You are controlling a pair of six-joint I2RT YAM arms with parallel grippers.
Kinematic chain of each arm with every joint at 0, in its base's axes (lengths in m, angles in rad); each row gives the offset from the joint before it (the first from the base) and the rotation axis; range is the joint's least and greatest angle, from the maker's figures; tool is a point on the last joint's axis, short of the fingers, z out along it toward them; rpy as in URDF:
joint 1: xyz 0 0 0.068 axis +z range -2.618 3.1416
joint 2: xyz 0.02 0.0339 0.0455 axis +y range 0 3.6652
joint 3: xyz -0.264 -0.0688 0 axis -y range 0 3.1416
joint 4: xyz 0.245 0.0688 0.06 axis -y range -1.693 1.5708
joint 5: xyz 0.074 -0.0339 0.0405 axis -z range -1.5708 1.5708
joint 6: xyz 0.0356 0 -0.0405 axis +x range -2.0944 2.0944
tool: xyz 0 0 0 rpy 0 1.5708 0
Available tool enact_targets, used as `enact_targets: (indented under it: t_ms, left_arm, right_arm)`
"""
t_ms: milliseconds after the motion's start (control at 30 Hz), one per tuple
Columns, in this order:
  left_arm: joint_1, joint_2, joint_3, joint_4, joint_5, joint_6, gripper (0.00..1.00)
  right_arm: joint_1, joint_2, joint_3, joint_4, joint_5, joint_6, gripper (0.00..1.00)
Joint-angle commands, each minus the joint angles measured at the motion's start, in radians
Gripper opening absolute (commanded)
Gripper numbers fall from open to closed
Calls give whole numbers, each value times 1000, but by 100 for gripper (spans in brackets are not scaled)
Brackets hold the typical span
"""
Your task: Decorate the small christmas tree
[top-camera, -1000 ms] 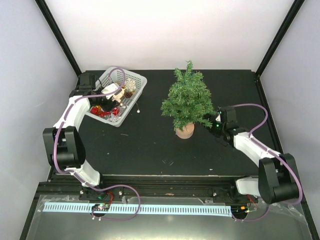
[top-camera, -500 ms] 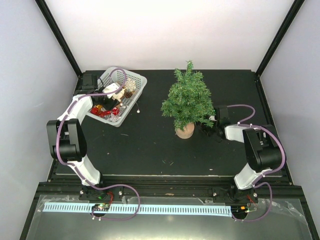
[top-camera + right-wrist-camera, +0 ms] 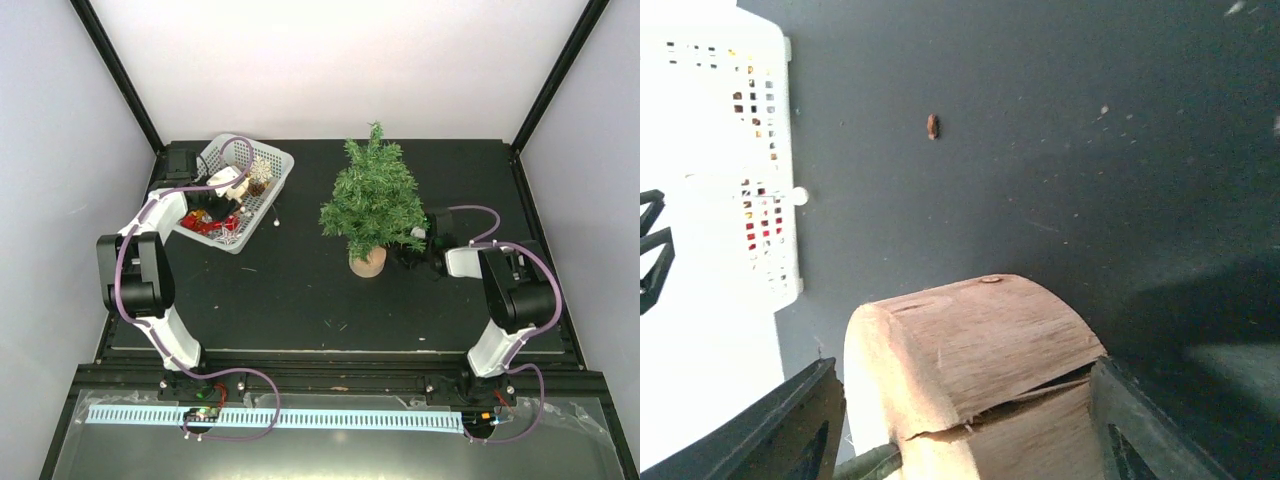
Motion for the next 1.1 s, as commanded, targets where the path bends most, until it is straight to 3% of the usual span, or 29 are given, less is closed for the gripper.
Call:
enact_targets:
  t_ms: [0, 200, 367, 500, 800, 933, 1067]
  left_arm:
    - [1, 12, 32, 18, 17, -19, 65]
    - [1, 20, 37, 9, 31, -18, 65]
    - [0, 23, 35, 19, 16, -8, 65]
    - [1, 24, 31, 31, 6, -4, 65]
    - [2, 34, 22, 42, 11, -7, 66]
    - [0, 41, 31, 25, 7, 56, 66]
    - [-8, 69, 42, 32, -18, 128, 66]
  right_arm:
    - [5, 67, -8, 143, -123, 50, 67]
    - [1, 119, -16, 211, -155, 99, 63]
    - [-30, 13, -9, 41, 7, 29, 73]
    - [-81, -68, 11, -92, 123, -5, 73]
    - [-195, -110, 44, -265, 240, -16, 77]
    - [-263, -201, 67, -399, 364, -64, 80]
    - [-313, -320, 88, -474, 351, -95, 80]
